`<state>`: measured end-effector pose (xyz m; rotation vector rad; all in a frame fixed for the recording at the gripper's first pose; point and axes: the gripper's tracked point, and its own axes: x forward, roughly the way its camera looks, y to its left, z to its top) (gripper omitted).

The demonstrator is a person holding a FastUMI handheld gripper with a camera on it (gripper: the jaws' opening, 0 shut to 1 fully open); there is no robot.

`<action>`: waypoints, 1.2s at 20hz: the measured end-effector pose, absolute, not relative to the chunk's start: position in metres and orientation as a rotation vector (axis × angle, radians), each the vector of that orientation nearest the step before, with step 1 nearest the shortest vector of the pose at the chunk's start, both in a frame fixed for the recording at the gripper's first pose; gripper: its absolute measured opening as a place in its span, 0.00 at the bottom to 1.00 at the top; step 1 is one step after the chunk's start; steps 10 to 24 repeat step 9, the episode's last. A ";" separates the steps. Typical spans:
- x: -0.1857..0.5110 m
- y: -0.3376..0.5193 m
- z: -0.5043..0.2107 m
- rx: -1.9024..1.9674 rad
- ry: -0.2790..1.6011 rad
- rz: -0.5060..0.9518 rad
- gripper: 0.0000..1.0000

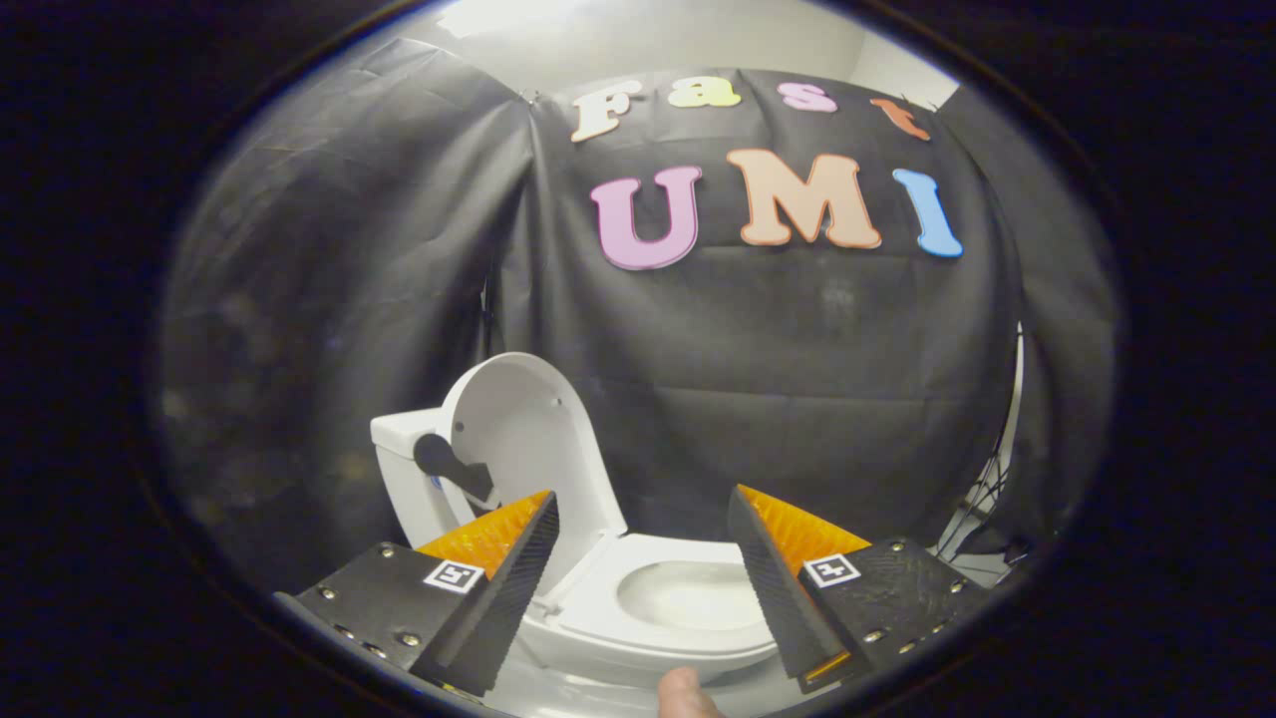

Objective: Open the toilet lid.

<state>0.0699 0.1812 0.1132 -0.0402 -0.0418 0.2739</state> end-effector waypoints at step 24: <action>0.086 0.138 0.097 0.131 0.021 0.212 1.00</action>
